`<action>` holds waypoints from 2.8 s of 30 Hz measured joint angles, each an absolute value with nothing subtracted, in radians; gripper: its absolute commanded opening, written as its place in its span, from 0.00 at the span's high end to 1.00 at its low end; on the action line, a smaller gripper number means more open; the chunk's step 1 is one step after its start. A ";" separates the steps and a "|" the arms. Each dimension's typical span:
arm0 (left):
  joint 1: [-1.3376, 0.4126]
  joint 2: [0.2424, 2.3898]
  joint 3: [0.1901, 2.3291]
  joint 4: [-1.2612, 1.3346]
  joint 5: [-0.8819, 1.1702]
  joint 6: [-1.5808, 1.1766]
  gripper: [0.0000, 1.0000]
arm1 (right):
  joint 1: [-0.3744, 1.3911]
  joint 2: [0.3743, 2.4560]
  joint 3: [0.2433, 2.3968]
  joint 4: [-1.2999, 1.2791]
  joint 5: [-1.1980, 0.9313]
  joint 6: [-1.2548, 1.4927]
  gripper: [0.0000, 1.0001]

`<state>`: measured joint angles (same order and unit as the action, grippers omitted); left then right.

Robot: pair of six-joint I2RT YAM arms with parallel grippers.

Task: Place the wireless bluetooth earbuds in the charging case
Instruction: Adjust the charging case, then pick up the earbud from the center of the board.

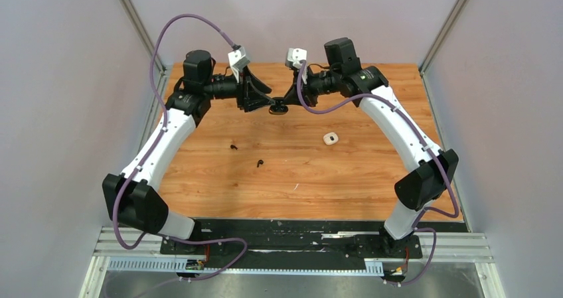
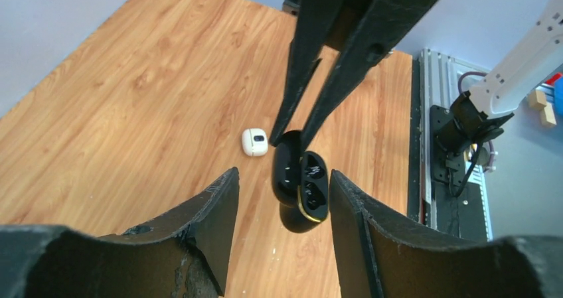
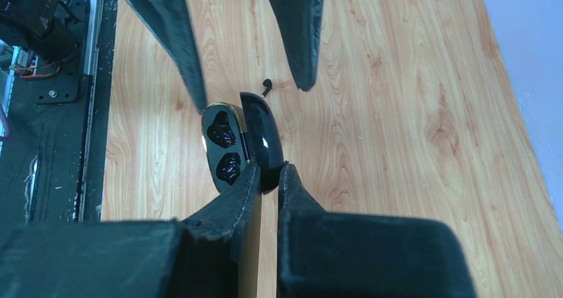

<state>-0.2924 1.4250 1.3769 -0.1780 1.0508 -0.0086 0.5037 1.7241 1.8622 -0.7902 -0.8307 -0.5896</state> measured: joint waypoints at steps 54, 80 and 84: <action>-0.292 1.522 1.404 -0.241 1.154 0.001 1.00 | 0.537 1.717 1.932 -0.804 -0.752 -0.524 0.46; -0.224 1.330 1.320 -0.172 0.926 -0.021 1.00 | 0.445 1.604 1.455 -0.660 -0.926 -0.465 0.50; -0.176 1.292 1.281 -0.166 0.850 -0.047 1.00 | 0.493 1.668 1.433 -0.625 -0.952 -0.590 0.56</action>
